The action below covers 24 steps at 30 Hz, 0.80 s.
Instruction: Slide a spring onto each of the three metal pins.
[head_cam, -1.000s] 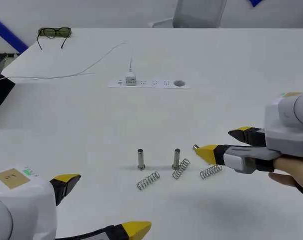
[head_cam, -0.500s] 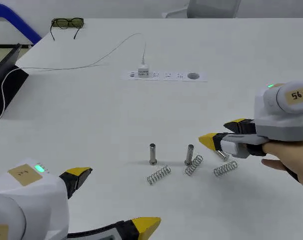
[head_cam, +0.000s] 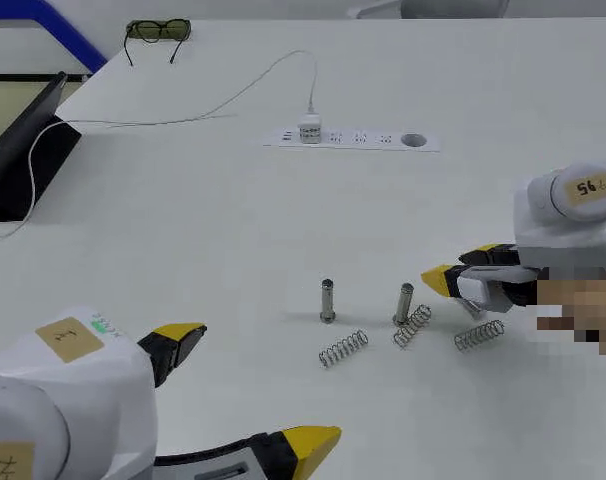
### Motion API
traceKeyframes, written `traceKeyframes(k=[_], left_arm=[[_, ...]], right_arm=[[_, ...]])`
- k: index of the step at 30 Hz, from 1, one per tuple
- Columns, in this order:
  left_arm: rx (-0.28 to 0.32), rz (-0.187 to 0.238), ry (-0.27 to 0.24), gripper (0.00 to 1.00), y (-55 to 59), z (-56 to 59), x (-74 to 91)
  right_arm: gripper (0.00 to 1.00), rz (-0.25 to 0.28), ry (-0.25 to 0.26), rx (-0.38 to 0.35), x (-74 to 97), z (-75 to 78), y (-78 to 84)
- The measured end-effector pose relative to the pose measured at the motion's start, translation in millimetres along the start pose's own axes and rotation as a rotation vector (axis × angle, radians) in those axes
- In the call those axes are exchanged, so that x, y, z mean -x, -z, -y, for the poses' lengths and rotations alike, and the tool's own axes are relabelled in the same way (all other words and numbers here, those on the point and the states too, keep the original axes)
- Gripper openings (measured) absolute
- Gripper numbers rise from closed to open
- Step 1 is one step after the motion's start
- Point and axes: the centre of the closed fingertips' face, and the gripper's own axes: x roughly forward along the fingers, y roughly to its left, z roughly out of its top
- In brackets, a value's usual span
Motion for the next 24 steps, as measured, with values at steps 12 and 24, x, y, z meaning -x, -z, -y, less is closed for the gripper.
traceKeyframes(k=[12, 24], left_arm=[[-0.004, -0.008, 0.007, 0.83, 0.8, -0.1, -3.1], [-0.005, -0.009, 0.007, 0.81, 1.4, -2.1, -1.6]], right_arm=[[0.24, -0.044, 0.030, -0.005, -10.9, 8.6, 10.7], [0.15, -0.084, 0.034, 0.008, -13.9, 10.7, 19.0]])
